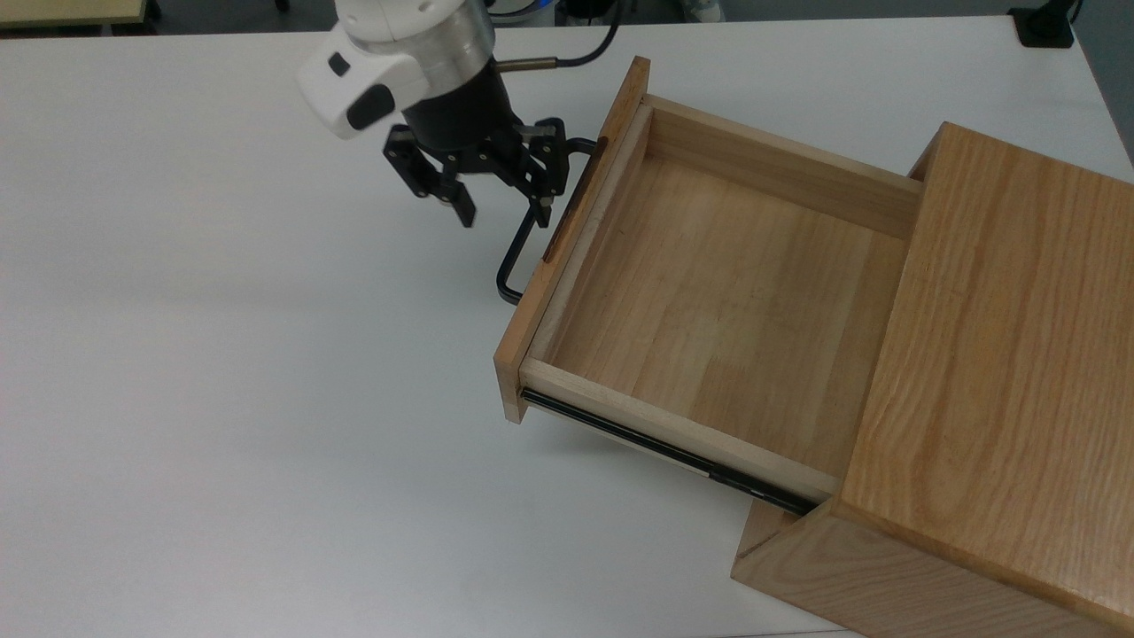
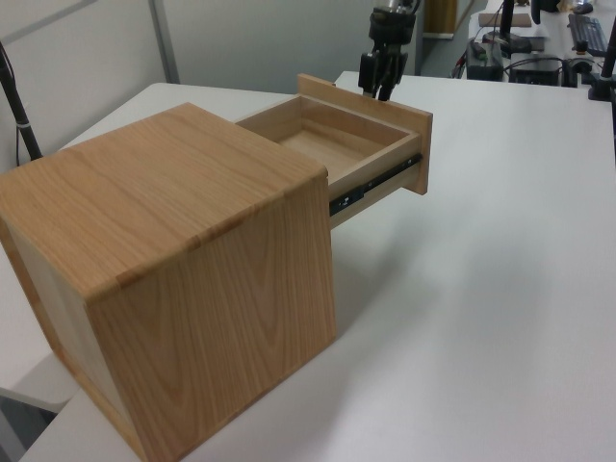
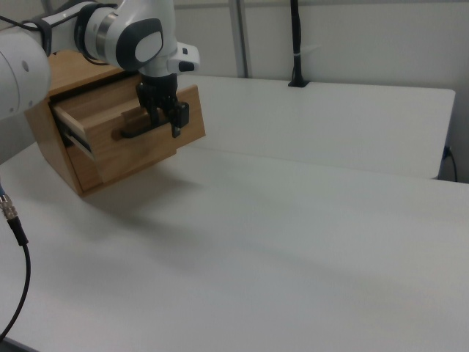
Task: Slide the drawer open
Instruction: 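Open the gripper, release the handle and lift away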
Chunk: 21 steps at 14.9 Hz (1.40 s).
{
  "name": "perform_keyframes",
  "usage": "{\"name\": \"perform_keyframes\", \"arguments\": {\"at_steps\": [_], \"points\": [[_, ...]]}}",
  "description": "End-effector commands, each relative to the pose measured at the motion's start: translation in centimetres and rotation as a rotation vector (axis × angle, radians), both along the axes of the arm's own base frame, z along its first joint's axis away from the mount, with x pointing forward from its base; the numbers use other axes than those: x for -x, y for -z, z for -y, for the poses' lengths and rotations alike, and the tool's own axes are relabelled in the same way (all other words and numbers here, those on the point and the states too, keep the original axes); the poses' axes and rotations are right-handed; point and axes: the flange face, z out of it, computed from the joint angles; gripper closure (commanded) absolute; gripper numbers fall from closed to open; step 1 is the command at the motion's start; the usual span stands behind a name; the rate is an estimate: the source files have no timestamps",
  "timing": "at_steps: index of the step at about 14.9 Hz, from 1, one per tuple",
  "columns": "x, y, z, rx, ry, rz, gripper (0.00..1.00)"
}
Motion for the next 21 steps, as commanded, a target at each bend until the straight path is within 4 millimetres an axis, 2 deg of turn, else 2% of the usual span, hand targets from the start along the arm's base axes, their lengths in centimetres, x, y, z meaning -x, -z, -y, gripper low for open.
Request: {"name": "perform_keyframes", "arguments": {"at_steps": [1,5,7,12,14,15,17,21], "points": [[3.0,-2.6,2.8,0.034,0.011,-0.032,0.00],[5.5,-5.6,5.8,0.070,0.045,-0.064,0.00],[7.2,-7.2,6.1,0.114,0.049,-0.093,0.00],[10.0,-8.8,9.1,0.173,0.158,-0.164,0.00],[10.6,-9.2,9.4,0.232,0.142,-0.151,0.00],[11.3,-9.4,8.3,0.273,0.077,-0.117,0.00],[12.6,-8.8,7.9,0.317,-0.008,-0.065,0.00],[13.2,-9.9,7.0,0.322,-0.046,-0.007,0.00]]}}
